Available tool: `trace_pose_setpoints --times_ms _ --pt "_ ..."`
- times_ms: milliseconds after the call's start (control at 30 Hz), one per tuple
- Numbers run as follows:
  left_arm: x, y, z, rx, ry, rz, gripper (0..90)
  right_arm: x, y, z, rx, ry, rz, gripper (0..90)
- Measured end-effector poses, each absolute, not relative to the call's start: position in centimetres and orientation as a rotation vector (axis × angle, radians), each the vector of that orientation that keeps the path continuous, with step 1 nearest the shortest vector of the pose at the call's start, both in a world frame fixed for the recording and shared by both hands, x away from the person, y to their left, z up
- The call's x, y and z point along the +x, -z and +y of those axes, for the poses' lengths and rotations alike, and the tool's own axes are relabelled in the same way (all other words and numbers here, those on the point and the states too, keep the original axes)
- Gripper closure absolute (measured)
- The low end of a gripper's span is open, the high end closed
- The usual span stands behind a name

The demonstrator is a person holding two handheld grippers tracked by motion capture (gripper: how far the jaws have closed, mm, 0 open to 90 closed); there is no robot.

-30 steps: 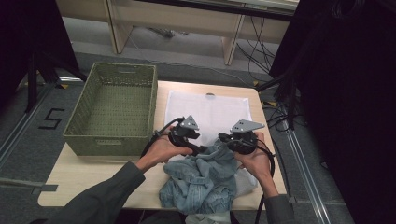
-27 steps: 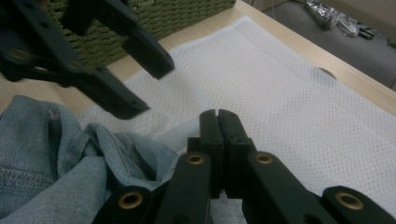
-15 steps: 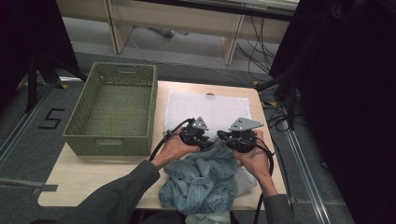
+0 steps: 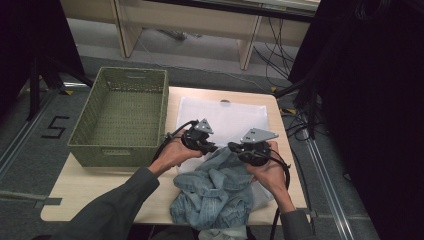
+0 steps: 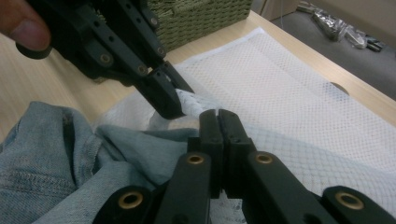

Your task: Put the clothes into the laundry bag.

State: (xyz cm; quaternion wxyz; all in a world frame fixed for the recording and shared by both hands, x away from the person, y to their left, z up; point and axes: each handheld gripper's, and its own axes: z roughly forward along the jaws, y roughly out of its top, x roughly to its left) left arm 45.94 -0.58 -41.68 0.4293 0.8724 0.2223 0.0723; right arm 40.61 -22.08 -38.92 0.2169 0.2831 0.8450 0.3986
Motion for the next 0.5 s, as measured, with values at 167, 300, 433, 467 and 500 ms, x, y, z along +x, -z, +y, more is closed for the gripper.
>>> trace_pose_setpoints --times_ms 167,300,433,467,500 --pt "46.3 41.1 -0.1 2.269 -0.219 0.510 86.2 40.6 39.3 -22.0 0.796 -1.131 2.379 79.0" --pt "46.5 40.8 0.3 2.255 -0.218 0.531 86.2 39.3 38.4 -21.9 0.873 -1.205 2.381 62.0" --pt "46.7 40.3 0.8 2.262 -0.217 0.527 86.2 37.8 38.2 -21.1 0.819 -1.235 2.486 49.5" --pt "46.6 40.3 0.8 2.266 -0.218 0.531 86.2 37.5 38.3 -20.7 0.830 -1.229 2.516 47.1" --pt "46.6 40.2 0.8 2.268 -0.216 0.532 86.2 37.0 38.8 -19.9 0.835 -1.234 2.553 46.1"
